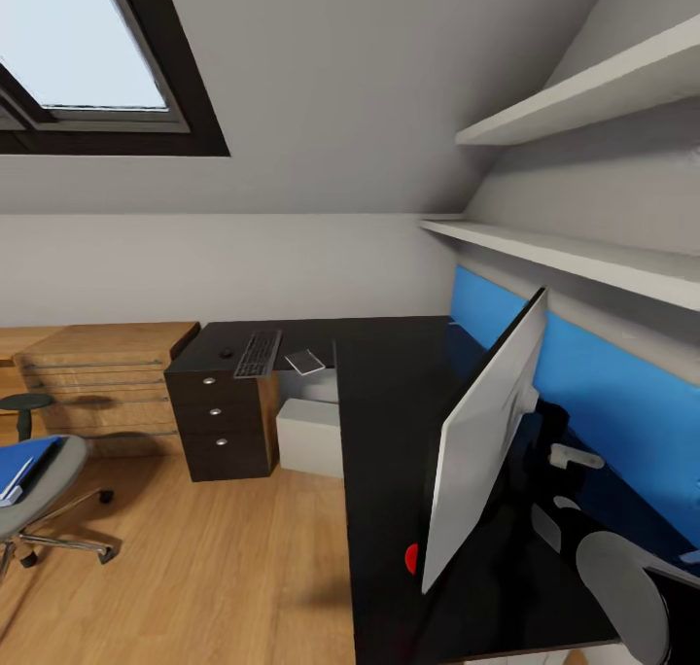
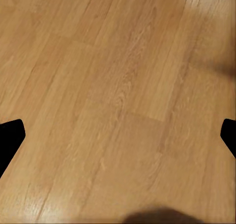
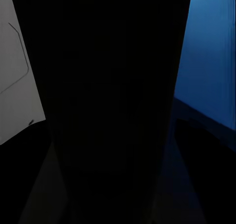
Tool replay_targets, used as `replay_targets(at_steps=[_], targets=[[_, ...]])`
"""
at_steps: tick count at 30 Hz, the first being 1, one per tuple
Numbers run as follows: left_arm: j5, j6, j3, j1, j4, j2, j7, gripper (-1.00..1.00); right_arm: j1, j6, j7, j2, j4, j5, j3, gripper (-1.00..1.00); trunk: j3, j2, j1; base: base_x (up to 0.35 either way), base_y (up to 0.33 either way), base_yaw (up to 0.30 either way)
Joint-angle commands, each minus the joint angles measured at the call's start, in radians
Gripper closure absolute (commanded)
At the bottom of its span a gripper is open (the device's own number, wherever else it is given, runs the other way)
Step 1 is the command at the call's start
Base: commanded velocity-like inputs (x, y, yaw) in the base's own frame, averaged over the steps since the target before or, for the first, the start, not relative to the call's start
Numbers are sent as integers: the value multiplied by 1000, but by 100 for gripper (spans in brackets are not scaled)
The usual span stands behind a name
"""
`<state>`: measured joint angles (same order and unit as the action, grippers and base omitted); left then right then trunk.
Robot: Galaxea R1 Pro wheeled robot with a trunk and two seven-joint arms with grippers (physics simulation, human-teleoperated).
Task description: In the bedroom, organize the workspace by keeping the computer under the desk, ensuring the monitor is on the desk, placing the keyboard on the desk next to the monitor, placing the mouse on the desk next to the keyboard, moving the folder from the swivel chair onto the desk next to the mouse, stacking the notebook on top of the folder with the pen on top of the notebook, and positioning the swivel chair next to the desk.
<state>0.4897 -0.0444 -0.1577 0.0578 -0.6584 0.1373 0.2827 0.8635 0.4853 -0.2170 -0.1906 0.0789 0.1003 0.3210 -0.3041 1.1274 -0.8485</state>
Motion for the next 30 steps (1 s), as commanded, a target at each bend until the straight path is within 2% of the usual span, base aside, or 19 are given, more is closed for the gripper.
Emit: replay_targets(at_steps=[1,5,15,17,19,21,23,24,25,26,27,29,30], targets=[[10,-5,-8,1,-1,2,9,-100,0,7,-7,-1,-5,-25,-23,100,-2,1,0,0,-235,0],[10,-5,-8,1,-1,2,9,-100,-1,7,-7,-1,-5,-25,-23,100,-2,1,0,71,-210,0],[8,-7,-11,1,-8,-6,6,-100,-1,7,-7,3,-7,-24,-23,100,-2,1,0,9,-15,0],[7,-6,-12,1,-45,-14,5,-100,0,7,-6,3,-6,-24,-23,100,-2,1,0,1,-1,0],[7,5,-11,1,-135,-17,6,-100,0,7,-6,3,-5,-24,-23,100,-2,1,0,0,0,0],[5,78,-10,1,-308,-16,9,-100,0,7,-6,3,-5,-24,-23,100,-2,1,0,0,0,0],[5,153,-8,1,-401,-16,11,-100,0,7,-6,3,-5,-24,-23,100,-2,1,0,0,0,0],[5,249,-5,1,-491,-16,13,-100,0,7,-6,3,-5,-24,-23,100,-2,1,0,0,0,0],[5,299,-2,1,-535,-16,14,-100,0,7,-6,3,-5,-24,-23,100,-2,1,0,0,0,0],[6,396,13,1,-618,-16,17,-100,0,7,-7,3,-5,-24,-23,100,-2,1,0,0,0,0],[7,440,26,1,-657,-17,18,-100,0,7,-7,3,-5,-24,-23,100,-2,1,0,0,0,0],[8,574,89,1,-799,-25,21,-100,0,8,-7,3,-5,-24,-23,100,-2,1,0,0,0,0],[8,597,100,1,-828,-28,21,-100,0,8,-7,3,-5,-24,-23,100,-2,1,0,0,0,0]])
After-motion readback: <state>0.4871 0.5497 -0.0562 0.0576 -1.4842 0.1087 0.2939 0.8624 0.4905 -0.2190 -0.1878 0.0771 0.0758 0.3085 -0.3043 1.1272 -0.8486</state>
